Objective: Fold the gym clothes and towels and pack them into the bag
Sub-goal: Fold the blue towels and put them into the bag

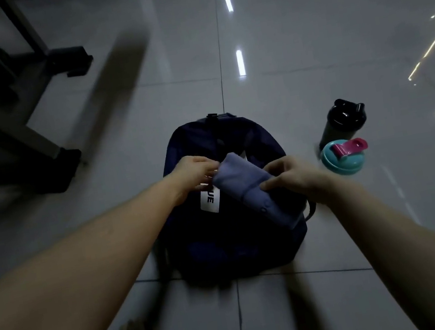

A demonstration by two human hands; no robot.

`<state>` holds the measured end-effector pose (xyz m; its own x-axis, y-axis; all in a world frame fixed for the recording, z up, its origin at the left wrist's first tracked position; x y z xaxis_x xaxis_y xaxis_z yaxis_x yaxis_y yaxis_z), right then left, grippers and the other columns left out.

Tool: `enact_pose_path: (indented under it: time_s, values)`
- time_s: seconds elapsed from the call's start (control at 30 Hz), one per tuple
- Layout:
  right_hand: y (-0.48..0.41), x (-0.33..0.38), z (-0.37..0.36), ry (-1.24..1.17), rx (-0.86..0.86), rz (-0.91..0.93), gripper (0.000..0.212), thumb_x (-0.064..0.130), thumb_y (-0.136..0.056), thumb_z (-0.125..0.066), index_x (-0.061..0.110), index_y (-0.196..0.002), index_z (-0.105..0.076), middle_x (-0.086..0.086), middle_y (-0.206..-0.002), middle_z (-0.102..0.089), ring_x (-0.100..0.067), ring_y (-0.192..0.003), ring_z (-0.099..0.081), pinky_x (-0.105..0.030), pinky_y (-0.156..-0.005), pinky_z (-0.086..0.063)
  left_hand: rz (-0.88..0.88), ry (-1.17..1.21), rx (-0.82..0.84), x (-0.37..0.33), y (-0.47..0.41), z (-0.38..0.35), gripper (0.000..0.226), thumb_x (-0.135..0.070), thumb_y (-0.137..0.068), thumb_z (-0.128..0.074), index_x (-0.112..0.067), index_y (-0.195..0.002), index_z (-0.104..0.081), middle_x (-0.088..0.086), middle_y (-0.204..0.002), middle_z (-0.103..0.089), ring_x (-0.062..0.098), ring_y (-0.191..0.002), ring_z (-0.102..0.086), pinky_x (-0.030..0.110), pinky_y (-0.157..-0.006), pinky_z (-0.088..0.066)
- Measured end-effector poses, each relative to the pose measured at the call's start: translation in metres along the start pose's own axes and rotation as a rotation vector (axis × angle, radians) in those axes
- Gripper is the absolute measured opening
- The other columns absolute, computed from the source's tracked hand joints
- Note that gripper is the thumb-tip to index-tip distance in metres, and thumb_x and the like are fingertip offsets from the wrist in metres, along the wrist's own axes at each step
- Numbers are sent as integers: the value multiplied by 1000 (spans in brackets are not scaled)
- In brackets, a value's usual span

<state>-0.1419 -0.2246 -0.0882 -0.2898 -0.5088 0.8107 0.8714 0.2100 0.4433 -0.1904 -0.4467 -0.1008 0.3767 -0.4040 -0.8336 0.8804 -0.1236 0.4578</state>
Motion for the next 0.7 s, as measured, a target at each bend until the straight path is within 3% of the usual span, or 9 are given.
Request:
enact_pose_path:
  time_s: [0.1,0.17,0.23,0.27,0.33,0.4,0.43,0.57,0.7]
  values:
    - [-1,-10,11,34,-140,-12,16,17,-89,-74,18,-105,-71,-6,-99,-71,-21,-95,-69,-38,-85,-60,1,-571,-371,26,5,27,39,-49,-85,-73,-16,-105,-67,6,-112,-68,26,-100,-64,40,-87,-55]
    - [-2,-11,11,55,-217,29,14,19,-89,-73,19,-103,-70,-3,-97,-71,-20,-92,-69,-41,-83,-60,88,-776,-393,45,12,18,73,-68,-74,-74,-14,-120,-59,9,-122,-58,31,-112,-57,43,-89,-52]
    - [-4,-9,4,106,-276,86,11,22,-87,-73,21,-97,-71,1,-89,-72,-16,-85,-69,-38,-76,-60,183,-812,-361,62,17,5,87,-71,-70,-76,-10,-128,-53,12,-129,-54,34,-119,-53,44,-89,-48]
    - [-6,-8,-1,153,-292,105,8,24,-85,-73,23,-93,-72,3,-84,-71,-15,-80,-68,-36,-71,-58,200,-840,-370,66,18,3,82,-67,-74,-76,-9,-127,-53,13,-130,-55,34,-119,-54,44,-89,-48]
    - [-9,-13,-11,270,-298,101,6,27,-83,-72,24,-88,-72,3,-78,-70,-16,-74,-66,-35,-65,-54,160,-905,-400,65,18,4,49,-46,-86,-74,-10,-115,-59,13,-122,-62,34,-111,-59,41,-83,-49]
    - [-12,-23,-15,344,-294,51,11,29,-83,-72,23,-92,-74,2,-80,-70,-17,-76,-66,-38,-67,-56,103,-908,-407,64,16,10,16,-26,-92,-67,-13,-95,-59,11,-106,-67,31,-92,-63,35,-70,-48]
    - [-12,-27,-14,367,-290,20,11,29,-83,-72,22,-91,-75,1,-80,-70,-18,-75,-66,-41,-68,-58,93,-878,-393,66,15,13,11,-20,-92,-65,-12,-88,-58,9,-98,-68,28,-83,-62,33,-64,-47]
    - [-12,-38,1,429,-265,-82,14,19,-80,-70,7,-74,-68,-9,-69,-62,-25,-66,-59,-39,-56,-49,108,-667,-260,70,15,17,19,-16,-89,-65,-13,-72,-57,5,-80,-64,22,-70,-59,27,-54,-40]
    - [-5,-43,12,461,-228,-129,15,17,-81,-74,3,-88,-75,-17,-89,-71,-29,-81,-68,-45,-73,-59,136,-567,-120,72,30,9,25,-15,-86,-74,-13,-67,-58,3,-75,-61,18,-69,-58,25,-56,-42]
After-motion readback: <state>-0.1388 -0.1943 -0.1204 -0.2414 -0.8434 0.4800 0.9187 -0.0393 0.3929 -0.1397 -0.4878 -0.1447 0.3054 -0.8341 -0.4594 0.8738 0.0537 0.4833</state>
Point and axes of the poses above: each hand's wrist, its own y-axis away from the middle knuckle, its own z-axis out of the back of the hand, x = y × z, the point moved 9 cm from there along -y, towards the middle knuckle
